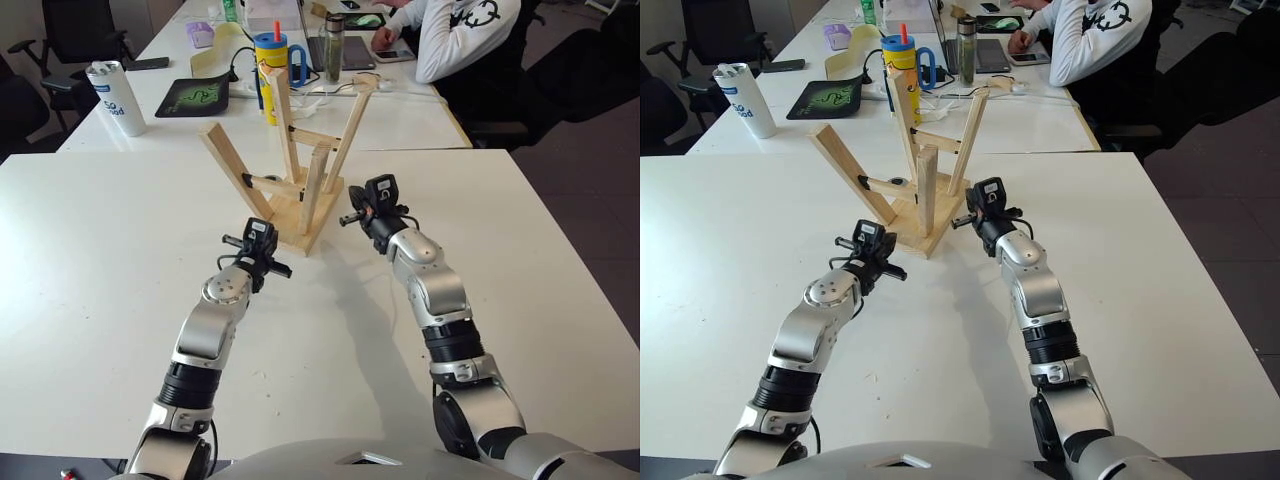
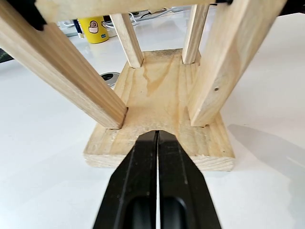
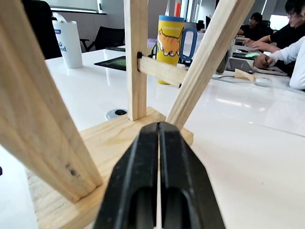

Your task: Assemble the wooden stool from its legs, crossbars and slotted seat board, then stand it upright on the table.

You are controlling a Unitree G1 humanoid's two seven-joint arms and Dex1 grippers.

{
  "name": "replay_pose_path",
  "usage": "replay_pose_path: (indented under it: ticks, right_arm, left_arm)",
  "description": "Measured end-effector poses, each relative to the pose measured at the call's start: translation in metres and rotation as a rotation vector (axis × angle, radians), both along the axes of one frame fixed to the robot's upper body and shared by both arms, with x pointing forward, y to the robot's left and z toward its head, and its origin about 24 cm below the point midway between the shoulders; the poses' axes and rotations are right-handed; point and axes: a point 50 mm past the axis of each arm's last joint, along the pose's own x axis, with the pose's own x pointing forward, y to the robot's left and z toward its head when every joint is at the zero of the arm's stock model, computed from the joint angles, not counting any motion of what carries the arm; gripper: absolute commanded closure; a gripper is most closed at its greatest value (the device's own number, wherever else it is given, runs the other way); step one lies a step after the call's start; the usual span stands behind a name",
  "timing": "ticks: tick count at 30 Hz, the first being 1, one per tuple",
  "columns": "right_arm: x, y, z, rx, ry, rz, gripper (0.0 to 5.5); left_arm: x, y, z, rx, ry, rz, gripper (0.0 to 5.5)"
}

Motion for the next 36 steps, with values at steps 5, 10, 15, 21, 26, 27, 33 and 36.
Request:
replay_pose_path:
  ticks: [5, 10, 15, 21, 26, 27, 33, 36]
  right_arm:
    - [0.004, 0.008, 0.025, 0.017, -0.134, 0.149, 5.5]
    - [0.012, -0.004, 0.075, 0.091, -0.37, 0.078, 5.5]
    - [0.009, 0.004, 0.133, 0.163, -0.568, 0.11, 5.5]
    - [-0.009, 0.024, 0.21, 0.265, -0.791, 0.231, 5.5]
    - [0.015, 0.052, 0.142, -0.01, -0.411, 0.403, 5.5]
    - [0.021, 0.049, 0.111, -0.073, -0.239, 0.418, 5.5]
    - [0.024, 0.038, 0.097, -0.238, -0.102, 0.489, 5.5]
    - [0.027, 0.038, 0.095, -0.243, -0.088, 0.483, 5.5]
  left_arm:
    - [0.003, 0.003, -0.001, 0.017, -0.005, 0.022, 5.46]
    - [0.015, 0.041, 0.035, -0.025, -0.204, 0.233, 5.46]
    - [0.027, 0.056, 0.154, -0.19, -0.633, 0.255, 5.46]
    - [0.045, 0.066, 0.249, -0.262, -0.866, 0.194, 5.46]
    - [0.099, 0.063, 0.166, -0.164, -0.319, 0.177, 5.46]
    - [0.102, 0.062, 0.145, -0.142, -0.235, 0.16, 5.46]
    - [0.106, 0.06, 0.126, -0.073, -0.224, 0.136, 5.46]
    - [0.104, 0.059, 0.126, -0.102, -0.237, 0.135, 5.46]
